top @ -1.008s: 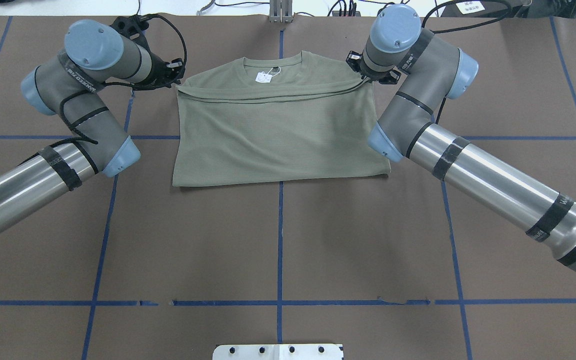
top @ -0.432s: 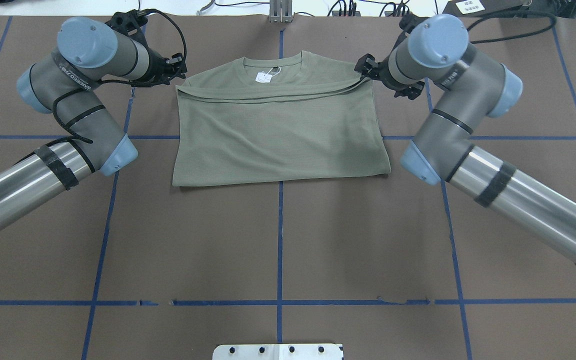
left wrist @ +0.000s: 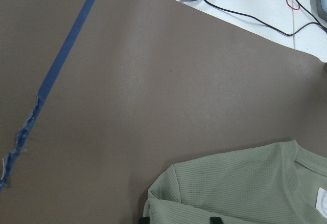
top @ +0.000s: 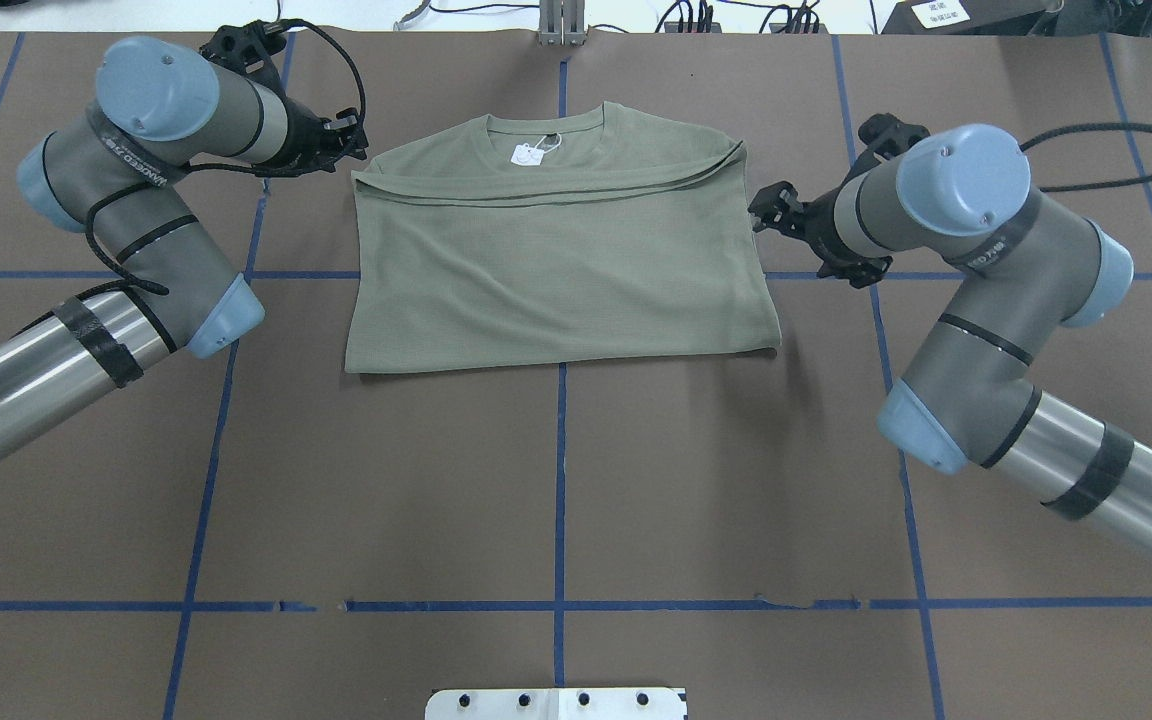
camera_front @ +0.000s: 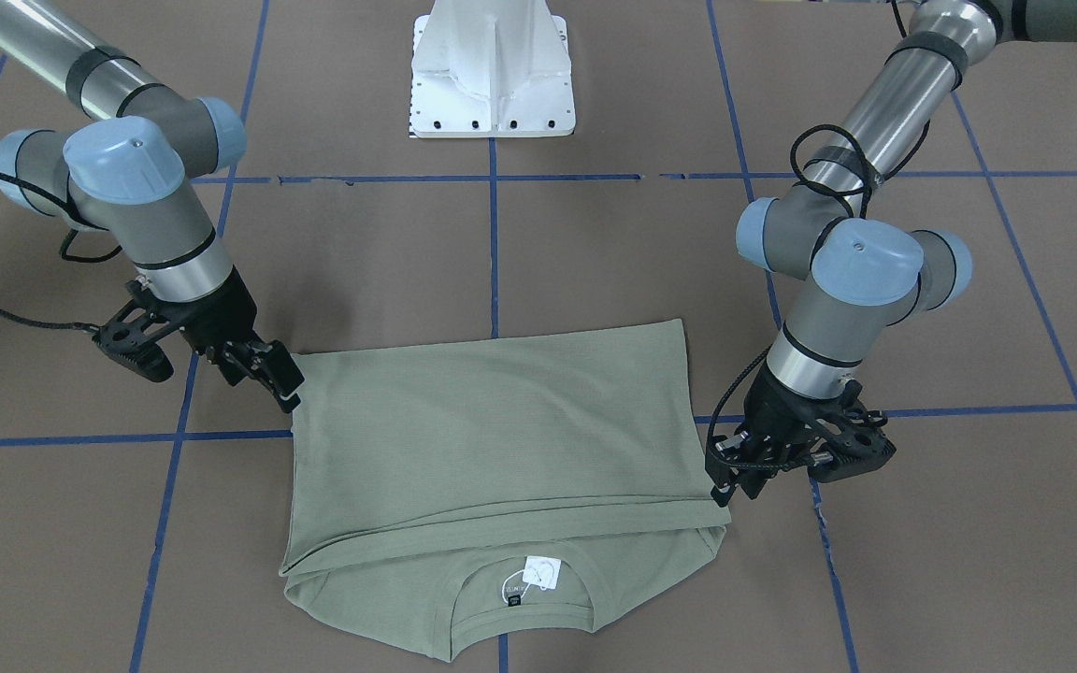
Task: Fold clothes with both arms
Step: 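Open both grippers and draw them back from the folded shirt, then grasp the folded shirt's near corner with the right gripper and drag it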
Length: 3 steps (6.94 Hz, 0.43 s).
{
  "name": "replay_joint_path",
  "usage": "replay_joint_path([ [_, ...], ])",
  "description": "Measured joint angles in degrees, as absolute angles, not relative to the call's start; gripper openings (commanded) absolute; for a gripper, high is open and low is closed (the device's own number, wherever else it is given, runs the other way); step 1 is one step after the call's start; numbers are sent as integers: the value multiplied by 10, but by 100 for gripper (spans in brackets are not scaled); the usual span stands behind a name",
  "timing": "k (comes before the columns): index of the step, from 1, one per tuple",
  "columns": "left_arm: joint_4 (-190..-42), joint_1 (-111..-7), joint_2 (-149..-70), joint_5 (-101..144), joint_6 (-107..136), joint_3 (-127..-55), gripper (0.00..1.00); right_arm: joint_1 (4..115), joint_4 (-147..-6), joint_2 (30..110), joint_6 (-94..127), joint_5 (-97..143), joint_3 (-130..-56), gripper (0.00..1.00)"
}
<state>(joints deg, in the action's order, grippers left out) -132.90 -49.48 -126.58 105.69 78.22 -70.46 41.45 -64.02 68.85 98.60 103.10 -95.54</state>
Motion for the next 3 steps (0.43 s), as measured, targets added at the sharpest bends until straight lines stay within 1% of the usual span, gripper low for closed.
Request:
replay_joint_path([
  [2,-1328,-495,-1262,1063,782,-709,49,376,-640,700,1014,1006,-964,98],
  [3,-1327,-495,-1261,1063,782,-711,49,366,-640,701,1016,1000,-962,94],
])
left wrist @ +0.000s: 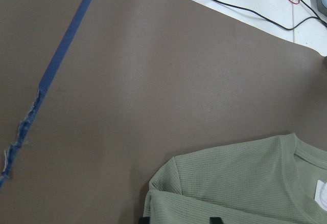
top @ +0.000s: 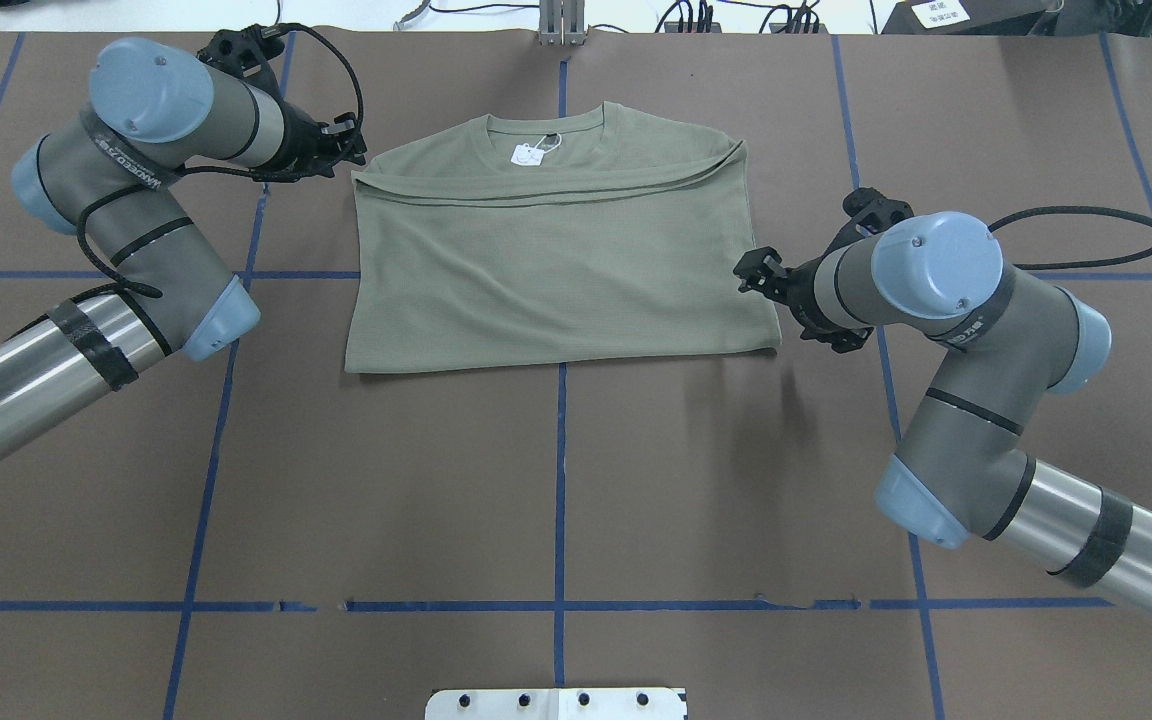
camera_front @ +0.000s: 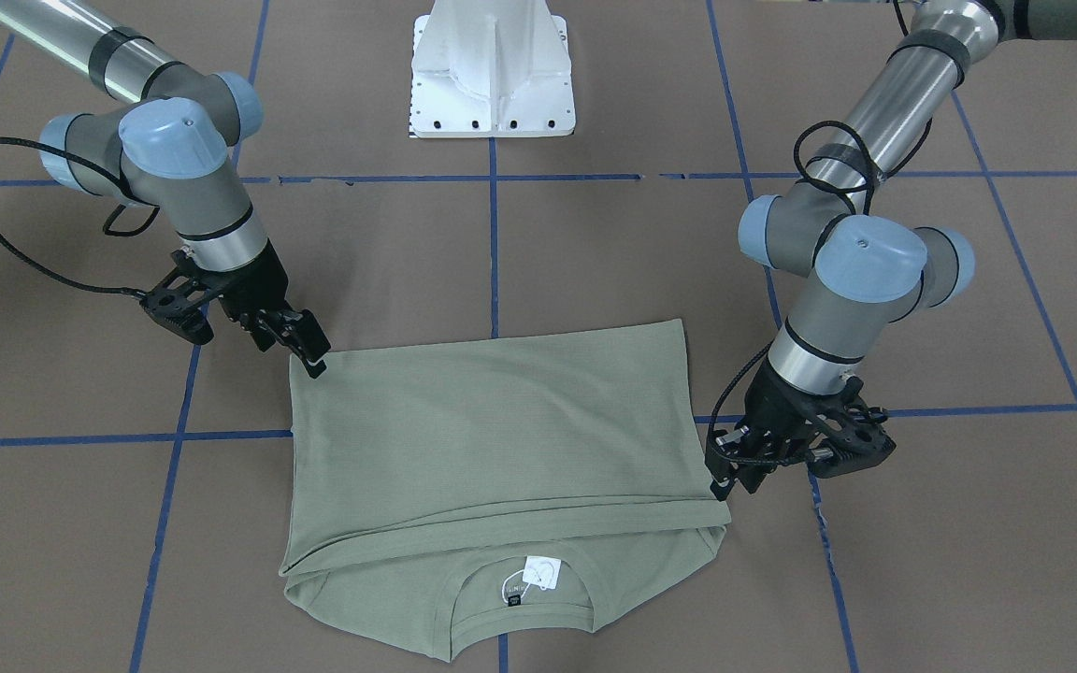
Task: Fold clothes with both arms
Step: 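Grasp the folded shirt's near corner with the right gripper and drag it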
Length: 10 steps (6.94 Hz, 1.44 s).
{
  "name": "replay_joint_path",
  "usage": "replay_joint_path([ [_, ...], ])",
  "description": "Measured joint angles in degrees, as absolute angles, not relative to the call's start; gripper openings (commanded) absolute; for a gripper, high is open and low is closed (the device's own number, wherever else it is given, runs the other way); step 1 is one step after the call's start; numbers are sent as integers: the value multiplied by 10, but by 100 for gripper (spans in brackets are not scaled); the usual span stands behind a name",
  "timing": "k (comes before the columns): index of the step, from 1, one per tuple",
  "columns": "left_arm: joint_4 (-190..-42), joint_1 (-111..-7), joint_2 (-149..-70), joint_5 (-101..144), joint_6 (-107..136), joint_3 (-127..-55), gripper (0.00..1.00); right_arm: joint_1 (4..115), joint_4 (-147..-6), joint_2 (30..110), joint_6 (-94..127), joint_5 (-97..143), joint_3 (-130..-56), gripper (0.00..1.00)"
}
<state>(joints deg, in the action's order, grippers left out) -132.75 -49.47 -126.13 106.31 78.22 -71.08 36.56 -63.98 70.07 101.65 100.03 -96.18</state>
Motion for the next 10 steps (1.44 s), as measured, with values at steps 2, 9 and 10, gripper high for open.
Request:
replay_joint_path([
  [2,-1327,-495,-1261,1063,782,-713,49,351,-640,702,1017,990,-955,81],
  [9,-1326,-495,-1260,1063,782,-714,49,343,-641,708,1016,979,-957,0],
  [10,-1326,-495,-1260,1063,782,-714,49,343,-641,717,1016,981,-971,0],
])
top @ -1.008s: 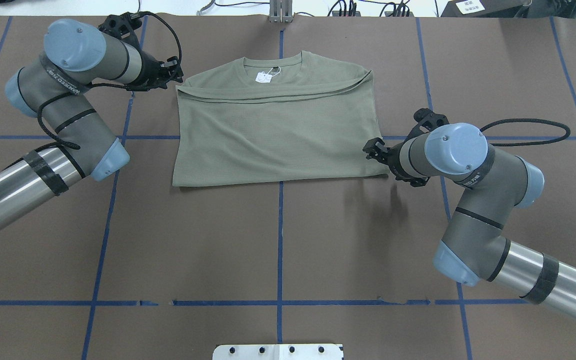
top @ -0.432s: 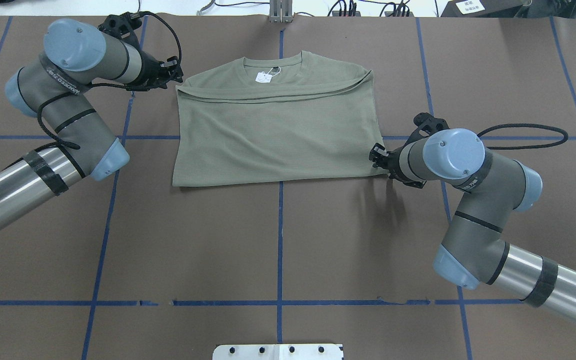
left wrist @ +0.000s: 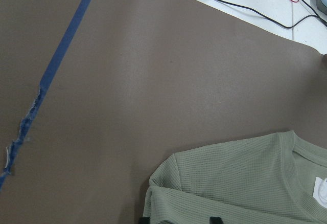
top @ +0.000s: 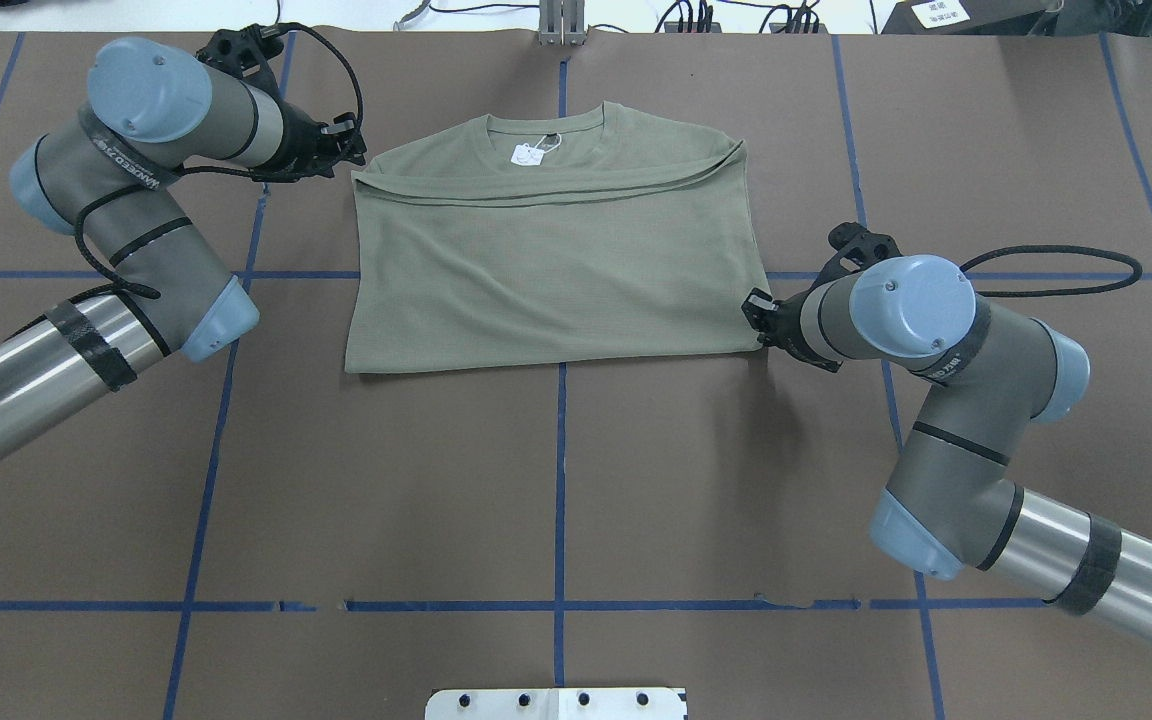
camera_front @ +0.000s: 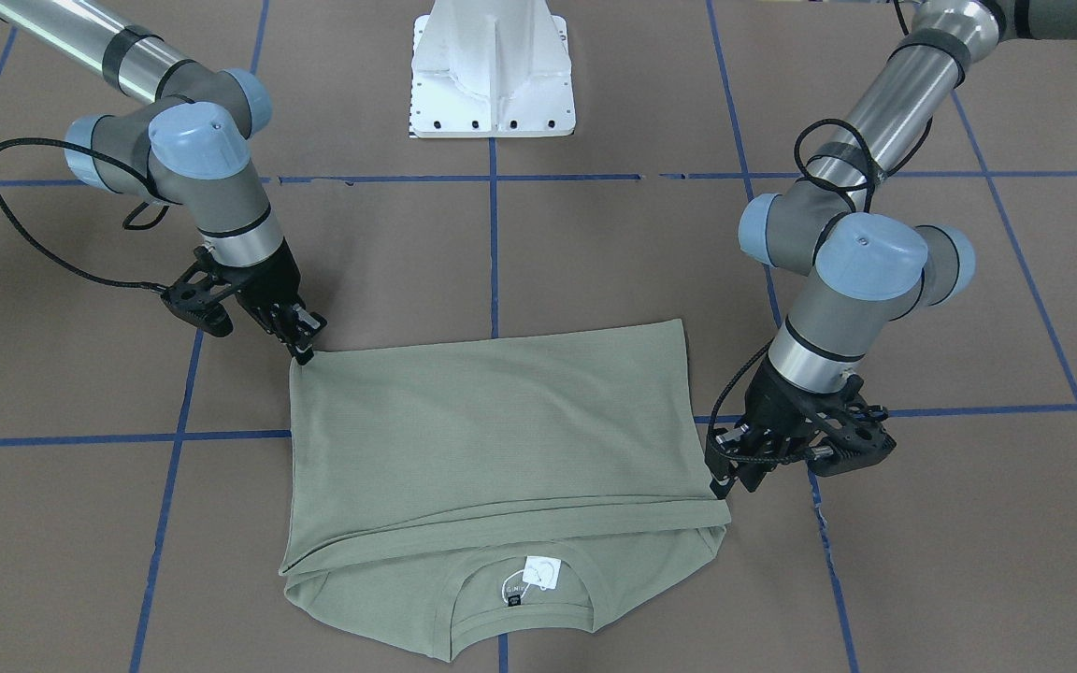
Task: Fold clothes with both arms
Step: 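Grasp the folded shirt's near corner with the right gripper and drag it, then drag the shirt corner toward the robot with the right gripper while the left gripper lowers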
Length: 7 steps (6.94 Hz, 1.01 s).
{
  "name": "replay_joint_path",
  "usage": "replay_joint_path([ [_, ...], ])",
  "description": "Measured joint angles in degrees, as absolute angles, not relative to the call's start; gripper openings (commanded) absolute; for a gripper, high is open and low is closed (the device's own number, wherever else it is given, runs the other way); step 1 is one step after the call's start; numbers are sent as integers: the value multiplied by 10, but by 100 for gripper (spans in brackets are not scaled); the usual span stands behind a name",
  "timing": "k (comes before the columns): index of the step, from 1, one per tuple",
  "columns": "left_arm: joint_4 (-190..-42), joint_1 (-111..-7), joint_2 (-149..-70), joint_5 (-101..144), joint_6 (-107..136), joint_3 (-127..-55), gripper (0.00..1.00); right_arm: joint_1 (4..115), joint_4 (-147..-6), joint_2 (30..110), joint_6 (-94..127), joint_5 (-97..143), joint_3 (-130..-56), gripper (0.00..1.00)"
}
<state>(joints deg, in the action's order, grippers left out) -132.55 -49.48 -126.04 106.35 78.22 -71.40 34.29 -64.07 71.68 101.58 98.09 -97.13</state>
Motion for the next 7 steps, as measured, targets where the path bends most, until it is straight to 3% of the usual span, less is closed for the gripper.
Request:
replay_joint_path([
  [3,-1324,-495,-1246,1081,783,-748,49,297,-646,820,1037,998,-1109,0],
  [6,-1322,-491,-1184,1154,806,-862,51,190,-648,887,1134,1050,-1217,0],
  [7,-1322,-488,-1172,1172,826,-885,55,148,-649,894,1160,1053,-1231,17],
])
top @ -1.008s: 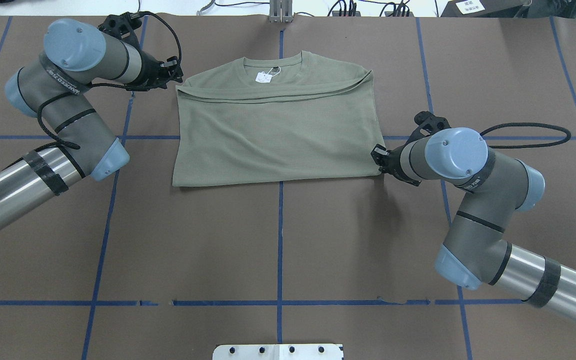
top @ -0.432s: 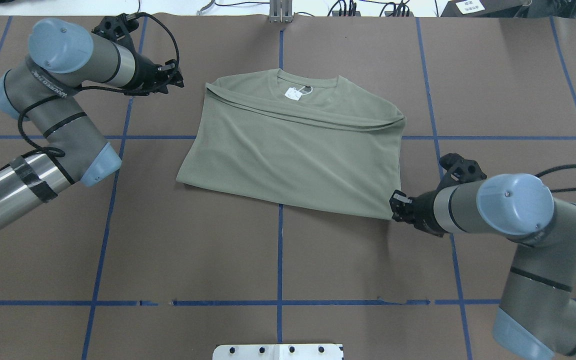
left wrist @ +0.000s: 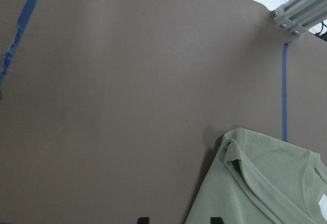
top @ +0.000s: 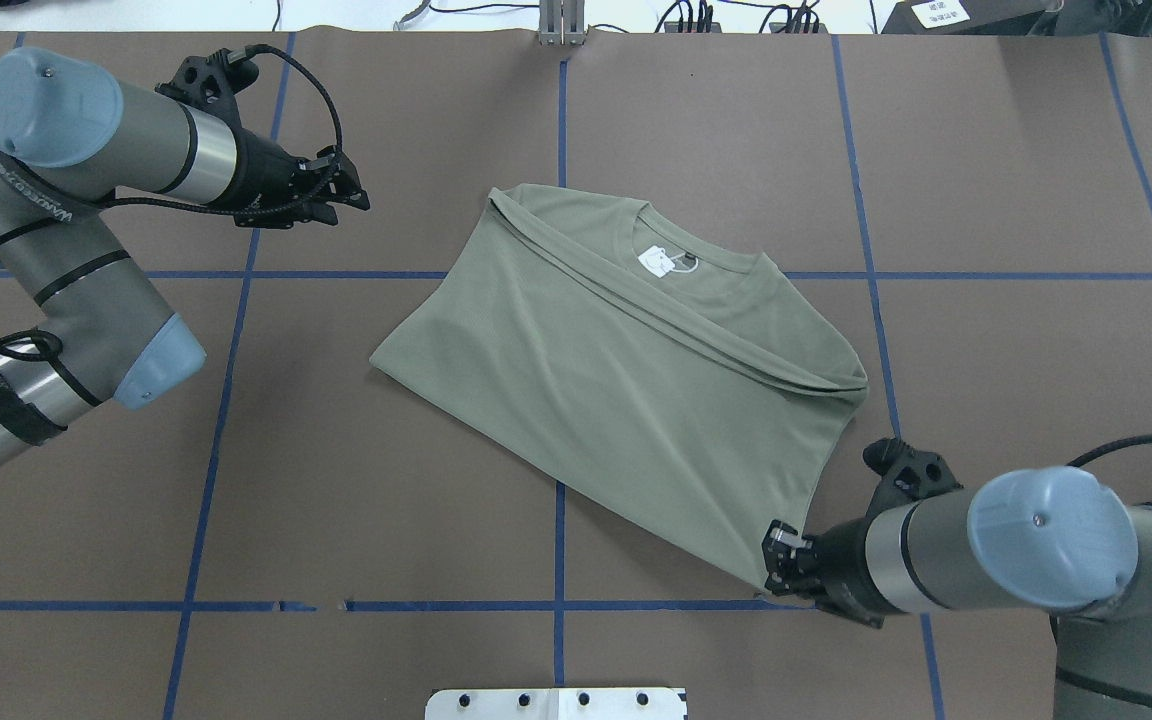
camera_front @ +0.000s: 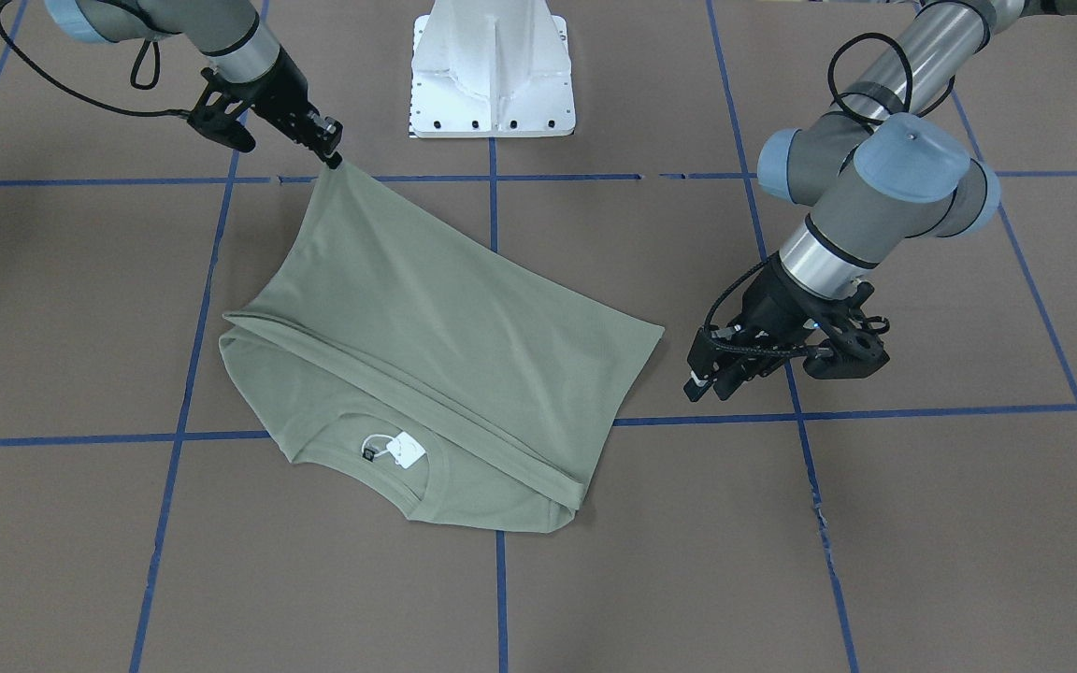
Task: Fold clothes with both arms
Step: 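Drag the shirt corner toward the robot with the right gripper while the left gripper lowers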
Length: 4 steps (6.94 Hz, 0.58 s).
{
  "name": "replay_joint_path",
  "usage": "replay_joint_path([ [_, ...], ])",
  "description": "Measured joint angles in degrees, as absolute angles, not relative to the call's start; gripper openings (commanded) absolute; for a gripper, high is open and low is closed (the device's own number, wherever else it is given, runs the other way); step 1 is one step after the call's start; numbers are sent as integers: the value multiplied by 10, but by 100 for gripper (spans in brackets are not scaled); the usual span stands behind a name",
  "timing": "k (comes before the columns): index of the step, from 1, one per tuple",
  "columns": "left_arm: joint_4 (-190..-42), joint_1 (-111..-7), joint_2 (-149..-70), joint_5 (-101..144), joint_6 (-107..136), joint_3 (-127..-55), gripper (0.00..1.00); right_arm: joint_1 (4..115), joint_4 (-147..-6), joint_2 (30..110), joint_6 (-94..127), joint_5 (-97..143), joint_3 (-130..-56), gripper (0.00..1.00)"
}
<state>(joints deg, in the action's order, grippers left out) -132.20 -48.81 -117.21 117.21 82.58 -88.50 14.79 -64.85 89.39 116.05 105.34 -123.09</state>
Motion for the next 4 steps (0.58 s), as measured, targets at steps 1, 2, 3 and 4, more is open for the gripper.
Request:
replay_joint_path([
  [1,-1322,-484,-1167,1192,842,-899,58,115,-649,900,1174,1054,-1240,99],
  [2,-1322,-480,-1164,1213,854,-908,66,91,-649,911,1180,1053,-1249,100],
  [3,-1322,-472,-1158,1222,864,-916,67,76,-649,922,1183,1049,-1253,100],
  [4,-1323,-463,-1152,1219,869,-921,68,81,-649,928,1183,1047,-1255,100],
])
